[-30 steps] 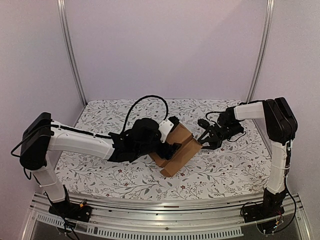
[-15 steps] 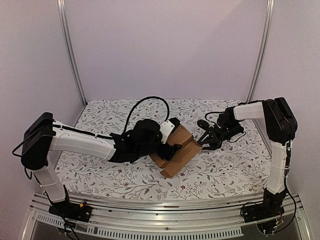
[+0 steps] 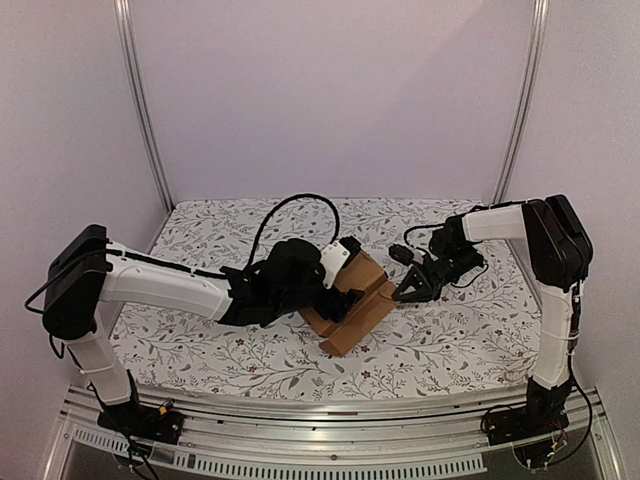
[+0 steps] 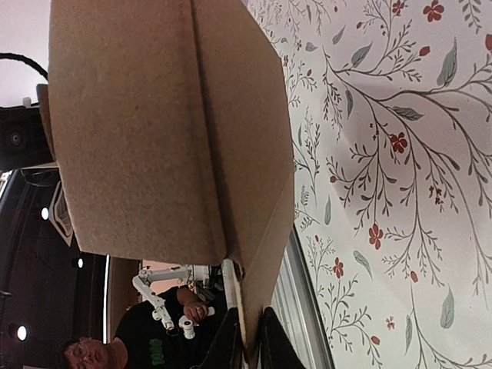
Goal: Fold the paper box
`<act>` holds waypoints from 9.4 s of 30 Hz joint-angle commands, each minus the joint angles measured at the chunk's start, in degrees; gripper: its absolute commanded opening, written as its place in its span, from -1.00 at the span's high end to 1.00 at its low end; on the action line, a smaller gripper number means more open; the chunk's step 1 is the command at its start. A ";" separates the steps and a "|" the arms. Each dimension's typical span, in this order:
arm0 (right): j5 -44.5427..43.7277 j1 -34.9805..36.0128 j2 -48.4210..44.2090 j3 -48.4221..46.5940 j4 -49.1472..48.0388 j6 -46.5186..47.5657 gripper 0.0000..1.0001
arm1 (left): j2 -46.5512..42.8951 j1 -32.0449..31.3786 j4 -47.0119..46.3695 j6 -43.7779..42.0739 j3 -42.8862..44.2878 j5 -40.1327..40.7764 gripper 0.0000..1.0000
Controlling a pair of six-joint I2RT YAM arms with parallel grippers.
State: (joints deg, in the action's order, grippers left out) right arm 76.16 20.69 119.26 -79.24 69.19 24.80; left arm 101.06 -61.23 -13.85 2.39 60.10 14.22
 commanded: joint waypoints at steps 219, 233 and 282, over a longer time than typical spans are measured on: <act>-53.30 3.38 -1.89 -3.02 -9.93 0.77 -0.07 | 16.40 -0.14 -14.40 4.75 -5.10 -4.46 0.86; -53.66 3.30 -1.08 -3.16 -9.75 0.96 -0.04 | 13.76 0.59 -17.85 6.49 -9.02 -6.61 0.80; -52.58 3.30 0.19 -3.64 -8.85 1.30 0.01 | 11.58 0.67 -17.47 9.69 -10.55 -4.11 1.00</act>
State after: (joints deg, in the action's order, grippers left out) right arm 27.62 23.94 115.90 -84.03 59.83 24.99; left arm 113.38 -60.95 -29.91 11.42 50.09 9.41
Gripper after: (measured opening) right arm 0.498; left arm 0.009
